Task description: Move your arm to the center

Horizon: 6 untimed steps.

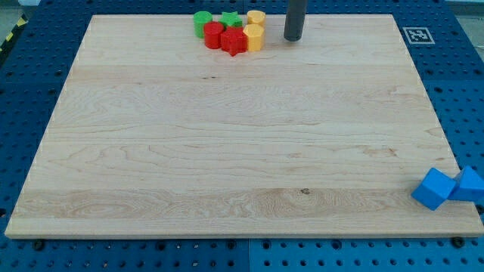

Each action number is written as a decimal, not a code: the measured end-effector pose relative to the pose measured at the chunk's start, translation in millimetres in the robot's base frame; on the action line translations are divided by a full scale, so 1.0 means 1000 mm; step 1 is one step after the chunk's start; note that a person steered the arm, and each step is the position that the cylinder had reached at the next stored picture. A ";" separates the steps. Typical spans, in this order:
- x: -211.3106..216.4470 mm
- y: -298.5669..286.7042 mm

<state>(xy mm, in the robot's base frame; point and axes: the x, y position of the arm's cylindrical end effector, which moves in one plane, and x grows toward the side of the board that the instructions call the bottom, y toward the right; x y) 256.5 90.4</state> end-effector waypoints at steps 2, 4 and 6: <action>0.023 0.018; 0.120 -0.029; 0.137 -0.213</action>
